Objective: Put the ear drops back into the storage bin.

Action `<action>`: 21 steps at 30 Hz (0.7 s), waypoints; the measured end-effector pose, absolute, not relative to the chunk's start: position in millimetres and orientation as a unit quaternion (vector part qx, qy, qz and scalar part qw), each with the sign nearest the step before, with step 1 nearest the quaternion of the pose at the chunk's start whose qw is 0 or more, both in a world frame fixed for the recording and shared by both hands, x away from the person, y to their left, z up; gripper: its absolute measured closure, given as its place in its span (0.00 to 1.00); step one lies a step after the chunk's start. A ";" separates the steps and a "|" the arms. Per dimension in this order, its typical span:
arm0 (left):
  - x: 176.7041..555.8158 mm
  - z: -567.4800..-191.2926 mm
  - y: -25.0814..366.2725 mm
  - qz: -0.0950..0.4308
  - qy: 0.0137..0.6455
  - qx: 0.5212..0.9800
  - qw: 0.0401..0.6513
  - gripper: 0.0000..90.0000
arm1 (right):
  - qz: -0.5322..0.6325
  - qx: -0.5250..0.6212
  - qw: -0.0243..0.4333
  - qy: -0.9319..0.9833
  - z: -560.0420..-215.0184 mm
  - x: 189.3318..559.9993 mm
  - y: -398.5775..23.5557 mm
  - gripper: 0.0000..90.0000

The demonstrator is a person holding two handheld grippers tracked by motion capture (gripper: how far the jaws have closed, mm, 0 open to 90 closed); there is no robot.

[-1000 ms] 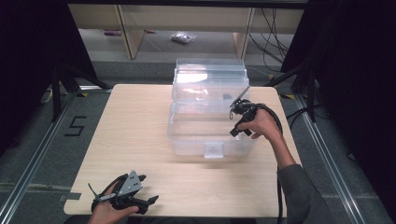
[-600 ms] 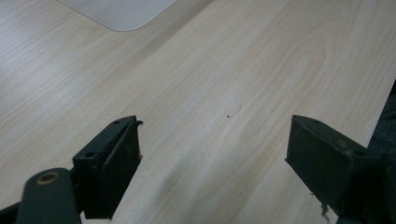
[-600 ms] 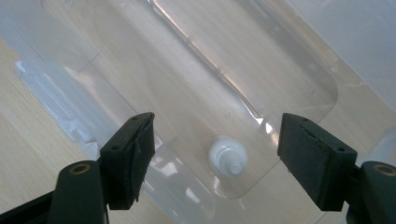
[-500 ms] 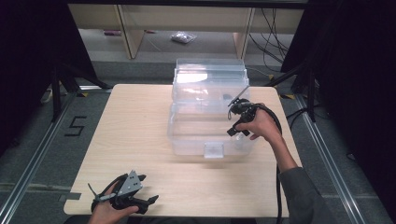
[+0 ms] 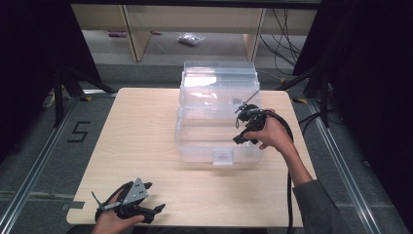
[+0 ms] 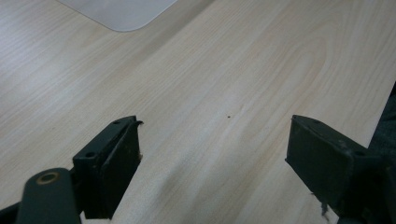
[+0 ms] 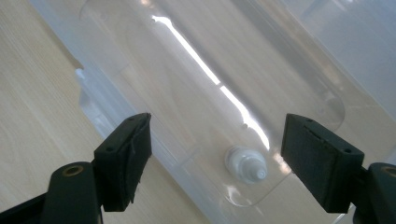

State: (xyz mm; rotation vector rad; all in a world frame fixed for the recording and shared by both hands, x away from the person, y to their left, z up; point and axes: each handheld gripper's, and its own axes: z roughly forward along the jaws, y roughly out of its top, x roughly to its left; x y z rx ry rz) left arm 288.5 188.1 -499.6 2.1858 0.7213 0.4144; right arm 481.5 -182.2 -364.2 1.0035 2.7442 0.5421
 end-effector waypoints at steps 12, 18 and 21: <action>288.9 -499.1 188.5 0.167 0.277 0.864 0.386 0.19 | 0.196 0.325 0.087 0.921 -365.4 465.9 -177.1 0.27; 288.7 -499.3 188.3 0.166 0.280 0.862 0.389 0.19 | 0.216 0.318 0.093 0.919 -364.0 456.5 -178.5 0.26; 288.7 -499.3 188.3 0.166 0.280 0.862 0.390 0.19 | 0.229 0.315 0.089 0.917 -363.9 450.1 -178.5 0.26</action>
